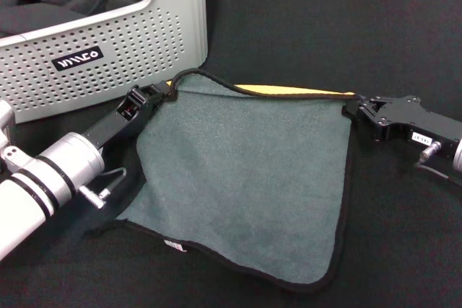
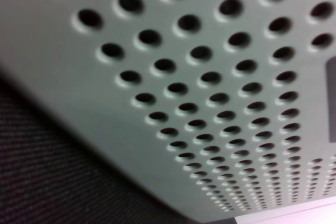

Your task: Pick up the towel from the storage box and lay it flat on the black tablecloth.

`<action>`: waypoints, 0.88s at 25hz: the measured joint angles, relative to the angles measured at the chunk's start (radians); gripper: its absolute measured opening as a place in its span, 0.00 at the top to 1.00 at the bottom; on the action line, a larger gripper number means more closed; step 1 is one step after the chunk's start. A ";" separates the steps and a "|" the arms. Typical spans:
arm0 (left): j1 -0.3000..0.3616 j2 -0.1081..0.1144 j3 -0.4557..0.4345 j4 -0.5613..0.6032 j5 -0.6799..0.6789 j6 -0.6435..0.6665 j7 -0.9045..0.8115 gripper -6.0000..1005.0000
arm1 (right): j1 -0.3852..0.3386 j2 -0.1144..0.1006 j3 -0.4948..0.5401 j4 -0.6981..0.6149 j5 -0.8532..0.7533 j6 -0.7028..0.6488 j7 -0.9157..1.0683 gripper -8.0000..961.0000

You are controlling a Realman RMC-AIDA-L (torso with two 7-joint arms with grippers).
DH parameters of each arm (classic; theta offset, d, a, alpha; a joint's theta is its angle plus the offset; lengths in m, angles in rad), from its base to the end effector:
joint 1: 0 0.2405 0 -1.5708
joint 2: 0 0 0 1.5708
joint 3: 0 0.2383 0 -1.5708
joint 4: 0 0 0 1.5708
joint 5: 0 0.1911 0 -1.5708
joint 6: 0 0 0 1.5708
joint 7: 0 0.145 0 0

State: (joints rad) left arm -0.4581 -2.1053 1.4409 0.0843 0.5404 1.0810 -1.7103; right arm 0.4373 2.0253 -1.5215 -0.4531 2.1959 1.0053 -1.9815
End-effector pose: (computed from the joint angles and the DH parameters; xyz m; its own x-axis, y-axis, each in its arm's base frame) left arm -0.2929 0.2989 -0.0494 -0.3401 0.5511 0.7620 0.9143 0.0042 0.4051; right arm 0.2502 0.3231 -0.0375 0.6599 -0.3701 -0.6538 -0.6680 -0.6875 -0.2850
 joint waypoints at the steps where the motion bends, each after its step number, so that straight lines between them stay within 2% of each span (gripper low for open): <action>1: -0.002 0.000 0.002 0.001 0.002 -0.006 -0.006 0.95 | 0.002 0.000 -0.002 0.000 0.000 -0.009 0.007 0.83; 7: -0.016 0.006 0.006 0.022 0.032 0.000 -0.002 0.90 | 0.002 -0.001 -0.008 0.002 0.062 -0.070 0.010 0.82; 11: 0.002 0.010 0.007 0.050 0.057 0.029 0.001 0.83 | -0.011 -0.006 0.005 -0.009 0.079 -0.031 -0.018 0.81; 13: 0.023 0.018 0.006 0.052 0.059 0.070 0.000 0.79 | -0.023 -0.009 0.029 -0.009 0.079 0.028 -0.044 0.74; 19: 0.138 0.066 -0.021 0.060 0.031 0.235 0.004 0.66 | -0.048 -0.012 0.097 -0.006 0.079 0.169 -0.100 0.50; 22: 0.180 0.082 -0.029 0.076 0.035 0.315 0.008 0.56 | -0.050 -0.013 0.101 -0.007 0.079 0.200 -0.112 0.38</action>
State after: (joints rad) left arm -0.2777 -2.0230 1.4122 0.1606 0.5749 1.3960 -1.7019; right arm 0.3875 2.0123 -1.4210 -0.4603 2.2749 1.2056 -2.0933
